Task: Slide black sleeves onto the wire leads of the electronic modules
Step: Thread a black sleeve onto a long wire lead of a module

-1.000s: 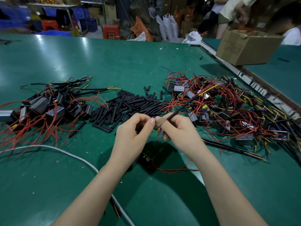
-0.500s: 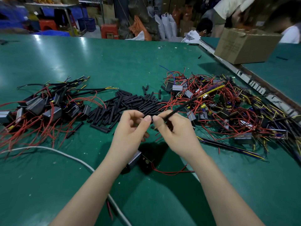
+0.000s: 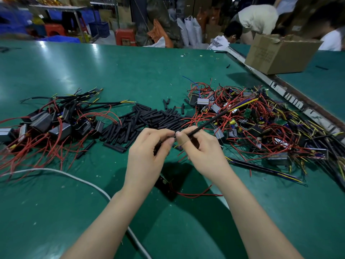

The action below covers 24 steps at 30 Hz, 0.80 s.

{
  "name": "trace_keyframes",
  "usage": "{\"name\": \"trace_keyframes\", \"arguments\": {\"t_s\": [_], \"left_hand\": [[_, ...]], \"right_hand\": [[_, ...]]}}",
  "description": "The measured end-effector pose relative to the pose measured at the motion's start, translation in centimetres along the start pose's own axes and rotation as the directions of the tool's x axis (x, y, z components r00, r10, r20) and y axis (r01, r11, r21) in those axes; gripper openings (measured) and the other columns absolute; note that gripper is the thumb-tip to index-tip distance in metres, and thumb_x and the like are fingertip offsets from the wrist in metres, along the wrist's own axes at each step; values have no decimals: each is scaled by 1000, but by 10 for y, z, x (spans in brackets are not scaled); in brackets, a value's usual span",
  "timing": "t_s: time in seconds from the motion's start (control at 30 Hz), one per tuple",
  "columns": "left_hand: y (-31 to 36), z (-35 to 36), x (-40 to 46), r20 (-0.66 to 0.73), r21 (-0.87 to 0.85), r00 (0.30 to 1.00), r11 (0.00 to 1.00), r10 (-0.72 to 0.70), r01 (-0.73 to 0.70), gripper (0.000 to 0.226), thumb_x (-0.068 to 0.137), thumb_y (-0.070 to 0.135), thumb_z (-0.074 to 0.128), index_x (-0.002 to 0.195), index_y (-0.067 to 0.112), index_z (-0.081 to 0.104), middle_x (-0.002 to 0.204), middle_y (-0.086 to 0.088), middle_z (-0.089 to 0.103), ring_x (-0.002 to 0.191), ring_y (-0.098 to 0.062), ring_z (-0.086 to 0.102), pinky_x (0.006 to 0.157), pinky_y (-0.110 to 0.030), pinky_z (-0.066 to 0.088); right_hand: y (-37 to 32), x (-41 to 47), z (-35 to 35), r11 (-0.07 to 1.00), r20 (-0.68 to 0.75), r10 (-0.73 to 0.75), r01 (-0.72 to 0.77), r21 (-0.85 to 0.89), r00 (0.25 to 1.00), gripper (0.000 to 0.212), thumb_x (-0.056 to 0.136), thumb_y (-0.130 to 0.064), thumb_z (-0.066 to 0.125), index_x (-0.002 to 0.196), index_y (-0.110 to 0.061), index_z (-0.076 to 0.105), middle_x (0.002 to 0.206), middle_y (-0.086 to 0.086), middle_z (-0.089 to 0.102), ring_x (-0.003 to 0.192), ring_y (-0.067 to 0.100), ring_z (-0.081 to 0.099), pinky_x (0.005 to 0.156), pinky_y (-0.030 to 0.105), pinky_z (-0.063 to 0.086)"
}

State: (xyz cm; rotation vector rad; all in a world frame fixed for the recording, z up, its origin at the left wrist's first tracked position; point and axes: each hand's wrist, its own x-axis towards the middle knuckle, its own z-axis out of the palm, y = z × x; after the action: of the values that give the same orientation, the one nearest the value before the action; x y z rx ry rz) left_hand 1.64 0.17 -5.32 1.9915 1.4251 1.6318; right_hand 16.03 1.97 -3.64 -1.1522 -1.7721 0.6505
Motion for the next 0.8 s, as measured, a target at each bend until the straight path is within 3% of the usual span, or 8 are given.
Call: {"name": "trace_keyframes", "arguments": {"t_s": [0.17, 0.27, 0.37, 0.43, 0.5, 0.57, 0.67, 0.8], "left_hand": [[-2, 0, 2, 46, -67, 996, 995, -72, 75, 10, 88, 13, 65, 94, 20, 69, 88, 5, 61, 71, -13, 62, 68, -39, 54], [-3, -1, 4, 123, -81, 986, 989, -112, 122, 23, 89, 11, 63, 89, 34, 61, 88, 10, 59, 74, -15, 61, 71, -40, 53], [-5, 0, 4, 185, -36, 977, 992, -111, 119, 20, 90, 11, 61, 88, 31, 58, 86, 12, 56, 78, -12, 59, 75, -27, 48], [-5, 1, 4, 216, 15, 970, 993, -115, 114, 13, 91, 11, 60, 88, 24, 60, 83, 13, 54, 79, -3, 54, 74, -12, 40], [-5, 1, 4, 260, 40, 957, 992, -130, 124, 9, 92, 11, 58, 87, 19, 60, 82, 12, 53, 79, 1, 51, 72, -6, 35], [-4, 0, 5, 317, -7, 934, 985, -163, 174, 13, 94, 12, 54, 85, 21, 57, 83, 8, 56, 77, 2, 51, 71, -6, 35], [0, -5, 8, 427, -190, 865, 909, -263, 370, 14, 96, 15, 51, 87, 23, 59, 79, 7, 63, 66, 8, 51, 66, -7, 38], [3, -9, 11, 485, -349, 802, 764, -348, 542, 20, 97, 14, 48, 91, 23, 65, 72, 11, 67, 69, 4, 56, 68, -8, 44]], "right_hand": [[2, 1, -3, 989, 43, -131, 133, -61, 990, 16, 95, -19, 57, 90, -7, 66, 82, -10, 58, 80, 7, 54, 74, 20, 42], [2, 2, -5, 975, 65, -197, 203, -89, 978, 17, 95, -16, 56, 88, -3, 64, 83, -3, 57, 78, 9, 51, 73, 22, 40], [4, 3, -6, 959, 78, -249, 257, -122, 965, 19, 93, -16, 53, 87, -1, 63, 82, 1, 55, 77, 12, 50, 72, 25, 41], [7, 3, -7, 950, 99, -240, 255, -179, 966, 19, 93, -17, 54, 90, -2, 64, 85, 3, 57, 78, 18, 54, 71, 36, 45], [9, 4, -7, 946, 96, -221, 237, -219, 971, 19, 94, -20, 54, 91, -4, 64, 88, 2, 58, 80, 22, 56, 71, 44, 47], [8, 4, -7, 948, 77, -237, 248, -197, 968, 19, 93, -20, 54, 89, -5, 65, 85, -3, 57, 80, 14, 54, 74, 32, 46], [6, 5, -7, 960, 48, -232, 237, -151, 971, 19, 93, -21, 55, 87, -7, 65, 81, -14, 54, 77, 1, 49, 74, 12, 38], [6, 5, -10, 993, 53, -106, 108, -49, 993, 14, 94, -28, 56, 86, -19, 64, 77, -19, 57, 74, -4, 52, 70, 15, 39]]}}
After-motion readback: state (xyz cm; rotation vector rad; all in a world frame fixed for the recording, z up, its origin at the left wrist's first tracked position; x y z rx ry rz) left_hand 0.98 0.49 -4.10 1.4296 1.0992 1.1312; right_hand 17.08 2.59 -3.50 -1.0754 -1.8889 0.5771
